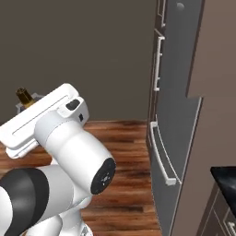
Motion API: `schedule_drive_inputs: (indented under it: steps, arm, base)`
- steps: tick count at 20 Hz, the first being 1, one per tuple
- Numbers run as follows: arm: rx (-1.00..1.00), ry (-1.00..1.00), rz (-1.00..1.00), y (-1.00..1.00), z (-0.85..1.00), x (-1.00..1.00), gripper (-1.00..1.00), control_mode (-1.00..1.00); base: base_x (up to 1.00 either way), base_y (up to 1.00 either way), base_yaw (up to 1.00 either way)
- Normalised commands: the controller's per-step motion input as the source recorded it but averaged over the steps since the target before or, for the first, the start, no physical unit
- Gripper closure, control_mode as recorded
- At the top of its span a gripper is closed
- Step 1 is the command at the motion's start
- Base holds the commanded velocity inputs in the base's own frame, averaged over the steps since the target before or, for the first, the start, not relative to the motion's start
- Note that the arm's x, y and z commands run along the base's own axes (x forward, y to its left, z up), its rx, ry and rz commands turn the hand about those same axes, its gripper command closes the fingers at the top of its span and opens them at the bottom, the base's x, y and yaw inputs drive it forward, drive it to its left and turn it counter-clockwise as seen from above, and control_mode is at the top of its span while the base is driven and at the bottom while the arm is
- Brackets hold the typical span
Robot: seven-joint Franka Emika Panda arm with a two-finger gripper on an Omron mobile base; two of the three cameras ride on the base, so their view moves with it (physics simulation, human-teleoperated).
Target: Open the cabinet directly in front. Then move the beer and the mug to the dining counter with the candle on it.
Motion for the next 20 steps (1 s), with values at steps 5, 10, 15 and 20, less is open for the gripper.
schedule_drive_inputs:
  steps: [5,10,15,20]
  arm:
    - [0.0,0.0,0.0,0.0,0.0,0.0,1.0,1.0]
    - [0.0,0.0,0.0,0.0,0.0,0.0,1.0,1.0]
    - [0.0,0.0,0.0,0.0,0.0,0.0,1.0,1.0]
    - [0.0,0.0,0.0,0.0,0.0,0.0,1.0,1.0]
  base:
    - [-0.07,0.19,0.55]
    - [-0.06,0.25,0.52]
    - [-0.02,0.3,0.49]
    - [0.0,0.34,0.47]
